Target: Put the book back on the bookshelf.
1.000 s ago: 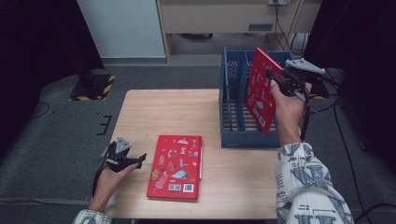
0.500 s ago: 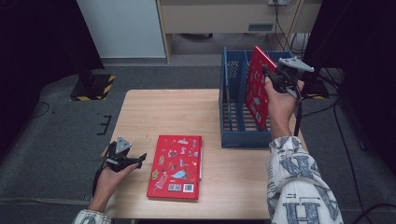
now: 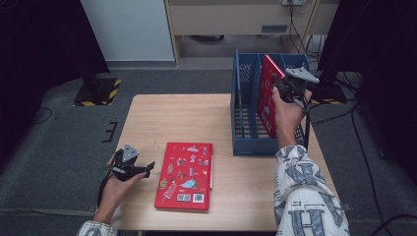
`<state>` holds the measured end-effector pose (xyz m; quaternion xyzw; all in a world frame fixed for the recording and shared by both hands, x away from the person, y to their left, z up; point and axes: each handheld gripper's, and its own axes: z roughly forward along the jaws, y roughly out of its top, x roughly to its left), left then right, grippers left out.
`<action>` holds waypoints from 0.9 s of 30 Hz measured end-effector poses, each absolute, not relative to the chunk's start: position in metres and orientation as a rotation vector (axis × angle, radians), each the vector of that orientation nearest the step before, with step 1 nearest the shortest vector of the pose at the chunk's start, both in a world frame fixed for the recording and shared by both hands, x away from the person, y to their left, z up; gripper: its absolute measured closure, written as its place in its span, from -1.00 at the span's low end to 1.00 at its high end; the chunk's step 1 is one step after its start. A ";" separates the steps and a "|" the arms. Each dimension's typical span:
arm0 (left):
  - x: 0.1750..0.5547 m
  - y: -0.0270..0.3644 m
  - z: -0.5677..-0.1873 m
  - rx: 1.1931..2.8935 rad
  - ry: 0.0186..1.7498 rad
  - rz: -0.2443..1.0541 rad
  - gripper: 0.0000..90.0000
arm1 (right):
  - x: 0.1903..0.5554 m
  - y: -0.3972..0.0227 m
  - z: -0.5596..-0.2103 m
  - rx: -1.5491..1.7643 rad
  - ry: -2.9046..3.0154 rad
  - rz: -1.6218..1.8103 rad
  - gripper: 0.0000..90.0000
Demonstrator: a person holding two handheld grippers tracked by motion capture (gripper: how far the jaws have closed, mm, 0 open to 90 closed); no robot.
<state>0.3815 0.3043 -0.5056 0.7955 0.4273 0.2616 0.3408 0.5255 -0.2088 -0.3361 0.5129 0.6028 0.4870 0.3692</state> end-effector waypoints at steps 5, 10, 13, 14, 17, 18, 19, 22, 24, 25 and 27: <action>0.381 0.304 -0.505 2.073 1.111 0.683 -0.81 | 0.529 -0.208 -0.345 1.332 1.550 1.260 0.78; 0.381 0.304 -0.506 2.075 1.106 0.685 -0.81 | 0.531 -0.206 -0.351 1.338 1.550 1.256 0.78; 0.382 0.303 -0.506 2.076 1.105 0.684 -0.81 | 0.532 -0.204 -0.353 1.341 1.549 1.246 0.78; 0.381 0.303 -0.506 2.077 1.104 0.684 -0.81 | 0.532 -0.203 -0.354 1.339 1.552 1.243 0.78; 0.381 0.303 -0.505 2.076 1.103 0.687 -0.81 | 0.533 -0.200 -0.357 1.334 1.555 1.243 0.78; 0.381 0.303 -0.505 2.075 1.104 0.686 -0.81 | 0.534 -0.199 -0.358 1.338 1.554 1.246 0.78; 0.382 0.303 -0.506 2.077 1.104 0.685 -0.81 | 0.534 -0.198 -0.359 1.339 1.555 1.244 0.78; 0.382 0.303 -0.506 2.077 1.102 0.686 -0.81 | 0.535 -0.197 -0.363 1.338 1.563 1.234 0.78; 0.382 0.303 -0.505 2.078 1.102 0.686 -0.81 | 0.535 -0.197 -0.366 1.344 1.567 1.231 0.78; 0.382 0.303 -0.506 2.078 1.101 0.686 -0.81 | 0.535 -0.197 -0.368 1.344 1.569 1.231 0.78; 0.382 0.303 -0.506 2.079 1.101 0.686 -0.81 | 0.534 -0.197 -0.370 1.342 1.568 1.229 0.78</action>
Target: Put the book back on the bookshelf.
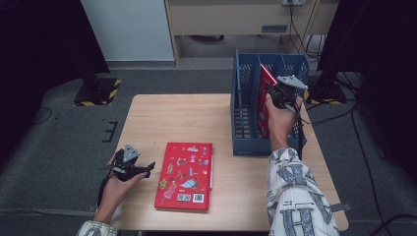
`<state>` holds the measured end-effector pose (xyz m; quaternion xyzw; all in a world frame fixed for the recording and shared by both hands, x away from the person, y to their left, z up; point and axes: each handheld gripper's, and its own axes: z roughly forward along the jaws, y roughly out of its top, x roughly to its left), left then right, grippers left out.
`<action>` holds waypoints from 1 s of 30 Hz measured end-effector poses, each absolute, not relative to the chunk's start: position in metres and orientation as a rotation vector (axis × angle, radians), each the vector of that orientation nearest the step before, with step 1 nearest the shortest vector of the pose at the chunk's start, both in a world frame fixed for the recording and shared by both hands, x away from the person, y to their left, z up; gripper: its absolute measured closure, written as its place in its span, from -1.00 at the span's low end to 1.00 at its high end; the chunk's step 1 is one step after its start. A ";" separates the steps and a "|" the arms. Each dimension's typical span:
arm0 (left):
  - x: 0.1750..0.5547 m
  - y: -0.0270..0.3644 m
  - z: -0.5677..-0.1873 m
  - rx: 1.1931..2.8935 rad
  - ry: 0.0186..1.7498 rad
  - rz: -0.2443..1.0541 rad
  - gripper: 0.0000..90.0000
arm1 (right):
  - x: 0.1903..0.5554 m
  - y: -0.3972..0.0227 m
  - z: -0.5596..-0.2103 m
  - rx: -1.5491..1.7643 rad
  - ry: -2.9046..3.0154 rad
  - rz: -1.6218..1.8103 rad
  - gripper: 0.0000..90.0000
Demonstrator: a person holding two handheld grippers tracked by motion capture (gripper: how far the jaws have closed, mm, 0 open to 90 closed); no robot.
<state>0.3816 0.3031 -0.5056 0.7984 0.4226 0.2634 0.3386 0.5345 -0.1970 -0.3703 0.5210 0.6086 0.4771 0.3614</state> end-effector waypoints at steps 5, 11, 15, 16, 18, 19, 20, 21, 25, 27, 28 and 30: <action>0.381 0.303 -0.505 2.084 1.099 0.688 -0.81 | 0.532 -0.196 -0.373 1.323 1.580 1.223 0.77; 0.381 0.302 -0.505 2.085 1.098 0.689 -0.81 | 0.525 -0.193 -0.373 1.321 1.596 1.193 0.77; 0.381 0.302 -0.505 2.085 1.097 0.690 -0.81 | 0.519 -0.192 -0.374 1.335 1.608 1.175 0.76; 0.381 0.302 -0.505 2.088 1.097 0.691 -0.80 | 0.518 -0.192 -0.374 1.343 1.608 1.172 0.76; 0.380 0.302 -0.505 2.088 1.096 0.693 -0.80 | 0.514 -0.192 -0.376 1.358 1.612 1.172 0.74; 0.380 0.302 -0.504 2.086 1.095 0.694 -0.80 | 0.513 -0.192 -0.376 1.362 1.613 1.168 0.74; 0.380 0.302 -0.504 2.086 1.096 0.695 -0.80 | 0.511 -0.192 -0.376 1.364 1.614 1.164 0.74; 0.380 0.302 -0.504 2.084 1.097 0.695 -0.80 | 0.510 -0.192 -0.376 1.359 1.621 1.164 0.74; 0.380 0.303 -0.504 2.083 1.097 0.697 -0.80 | 0.507 -0.190 -0.374 1.350 1.641 1.147 0.73; 0.381 0.303 -0.504 2.083 1.097 0.697 -0.80 | 0.507 -0.189 -0.374 1.351 1.643 1.147 0.71; 0.381 0.303 -0.504 2.084 1.097 0.697 -0.80 | 0.507 -0.189 -0.374 1.352 1.645 1.146 0.70; 0.381 0.303 -0.504 2.087 1.098 0.697 -0.80 | 0.507 -0.190 -0.373 1.353 1.647 1.152 0.67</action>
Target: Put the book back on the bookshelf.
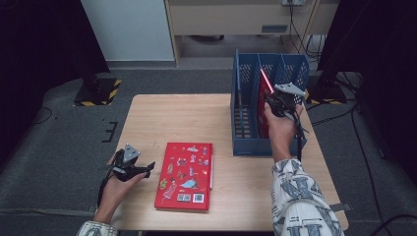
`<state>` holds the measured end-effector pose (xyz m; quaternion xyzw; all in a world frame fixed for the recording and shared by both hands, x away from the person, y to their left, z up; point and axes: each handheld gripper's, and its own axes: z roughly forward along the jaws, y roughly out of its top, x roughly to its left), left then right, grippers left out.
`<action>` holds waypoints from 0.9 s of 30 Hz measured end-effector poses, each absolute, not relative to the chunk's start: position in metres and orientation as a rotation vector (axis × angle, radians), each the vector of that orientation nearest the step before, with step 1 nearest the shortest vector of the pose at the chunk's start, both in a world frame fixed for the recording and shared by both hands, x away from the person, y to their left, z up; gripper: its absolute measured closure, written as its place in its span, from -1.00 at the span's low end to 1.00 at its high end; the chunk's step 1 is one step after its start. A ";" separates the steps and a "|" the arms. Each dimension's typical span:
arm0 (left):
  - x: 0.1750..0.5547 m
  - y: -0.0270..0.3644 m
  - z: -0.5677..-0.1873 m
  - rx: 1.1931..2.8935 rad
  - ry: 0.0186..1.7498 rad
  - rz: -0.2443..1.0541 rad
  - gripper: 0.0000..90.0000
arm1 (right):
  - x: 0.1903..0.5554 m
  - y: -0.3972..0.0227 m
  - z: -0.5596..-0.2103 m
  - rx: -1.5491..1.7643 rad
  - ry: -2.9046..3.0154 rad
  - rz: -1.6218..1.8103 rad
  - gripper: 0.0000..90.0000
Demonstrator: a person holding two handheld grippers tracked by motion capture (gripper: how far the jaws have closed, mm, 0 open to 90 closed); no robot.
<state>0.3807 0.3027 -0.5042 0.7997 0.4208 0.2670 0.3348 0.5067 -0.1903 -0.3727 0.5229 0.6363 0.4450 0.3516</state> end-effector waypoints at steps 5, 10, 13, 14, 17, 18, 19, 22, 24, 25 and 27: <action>0.380 0.302 -0.504 2.089 1.096 0.697 -0.80 | 0.503 -0.191 -0.365 1.336 1.653 1.155 0.62; 0.380 0.301 -0.504 2.088 1.094 0.697 -0.80 | 0.502 -0.192 -0.364 1.354 1.656 1.145 0.73; 0.380 0.302 -0.504 2.090 1.095 0.697 -0.80 | 0.503 -0.192 -0.363 1.357 1.651 1.123 0.76; 0.380 0.302 -0.504 2.089 1.094 0.697 -0.79 | 0.503 -0.192 -0.363 1.356 1.652 1.120 0.77; 0.380 0.302 -0.503 2.087 1.095 0.698 -0.79 | 0.503 -0.193 -0.362 1.353 1.650 1.121 0.77; 0.380 0.302 -0.503 2.087 1.095 0.698 -0.79 | 0.504 -0.193 -0.362 1.354 1.645 1.120 0.77; 0.380 0.302 -0.503 2.085 1.094 0.698 -0.79 | 0.504 -0.192 -0.362 1.347 1.641 1.119 0.77; 0.380 0.301 -0.504 2.090 1.091 0.697 -0.79 | 0.505 -0.191 -0.362 1.331 1.639 1.115 0.77; 0.380 0.301 -0.504 2.088 1.091 0.698 -0.79 | 0.506 -0.190 -0.361 1.325 1.629 1.119 0.77; 0.380 0.301 -0.504 2.087 1.091 0.697 -0.79 | 0.507 -0.189 -0.360 1.319 1.622 1.118 0.77; 0.380 0.301 -0.504 2.088 1.093 0.697 -0.79 | 0.509 -0.188 -0.358 1.318 1.613 1.116 0.77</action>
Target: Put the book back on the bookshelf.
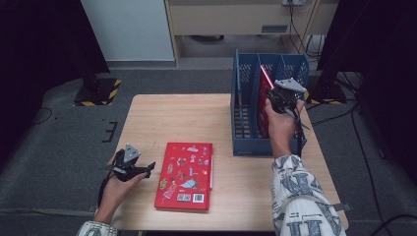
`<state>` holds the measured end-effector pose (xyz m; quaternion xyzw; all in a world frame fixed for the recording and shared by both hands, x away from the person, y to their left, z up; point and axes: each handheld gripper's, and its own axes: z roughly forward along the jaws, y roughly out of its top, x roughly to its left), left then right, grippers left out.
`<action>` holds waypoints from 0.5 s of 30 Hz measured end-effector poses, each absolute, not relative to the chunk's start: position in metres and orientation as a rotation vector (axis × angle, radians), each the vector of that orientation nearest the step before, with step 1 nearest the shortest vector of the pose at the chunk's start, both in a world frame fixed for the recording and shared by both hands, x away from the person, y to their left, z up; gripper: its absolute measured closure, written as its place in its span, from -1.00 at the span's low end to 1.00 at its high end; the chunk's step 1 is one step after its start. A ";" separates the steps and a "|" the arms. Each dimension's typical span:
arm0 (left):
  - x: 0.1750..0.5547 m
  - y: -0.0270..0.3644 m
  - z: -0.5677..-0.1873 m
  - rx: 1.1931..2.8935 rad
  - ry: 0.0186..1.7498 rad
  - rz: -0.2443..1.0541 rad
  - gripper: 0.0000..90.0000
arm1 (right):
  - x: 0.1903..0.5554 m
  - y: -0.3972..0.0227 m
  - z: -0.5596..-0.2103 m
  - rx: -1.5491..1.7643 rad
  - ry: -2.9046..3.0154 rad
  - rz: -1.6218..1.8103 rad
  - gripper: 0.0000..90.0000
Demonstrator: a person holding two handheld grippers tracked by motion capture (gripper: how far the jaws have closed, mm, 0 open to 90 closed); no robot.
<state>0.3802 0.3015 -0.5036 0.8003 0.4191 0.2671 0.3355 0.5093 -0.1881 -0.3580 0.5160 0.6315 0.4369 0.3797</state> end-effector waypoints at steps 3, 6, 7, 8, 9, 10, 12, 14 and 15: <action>0.380 0.302 -0.504 2.083 1.097 0.696 -0.79 | 0.514 -0.187 -0.356 1.318 1.608 1.113 0.77; 0.381 0.303 -0.504 2.074 1.104 0.696 -0.79 | 0.518 -0.186 -0.355 1.320 1.604 1.107 0.77; 0.381 0.303 -0.504 2.074 1.104 0.696 -0.79 | 0.520 -0.186 -0.356 1.324 1.603 1.107 0.77; 0.381 0.303 -0.504 2.077 1.102 0.696 -0.79 | 0.521 -0.186 -0.356 1.326 1.602 1.106 0.77; 0.381 0.303 -0.504 2.078 1.100 0.697 -0.79 | 0.524 -0.186 -0.357 1.333 1.598 1.105 0.77; 0.381 0.303 -0.504 2.076 1.100 0.696 -0.79 | 0.525 -0.186 -0.357 1.336 1.598 1.103 0.77; 0.380 0.303 -0.503 2.074 1.098 0.696 -0.79 | 0.529 -0.186 -0.359 1.341 1.595 1.092 0.77; 0.380 0.303 -0.503 2.075 1.097 0.696 -0.79 | 0.532 -0.186 -0.360 1.345 1.593 1.084 0.77; 0.380 0.303 -0.504 2.076 1.097 0.695 -0.79 | 0.533 -0.186 -0.361 1.346 1.591 1.083 0.77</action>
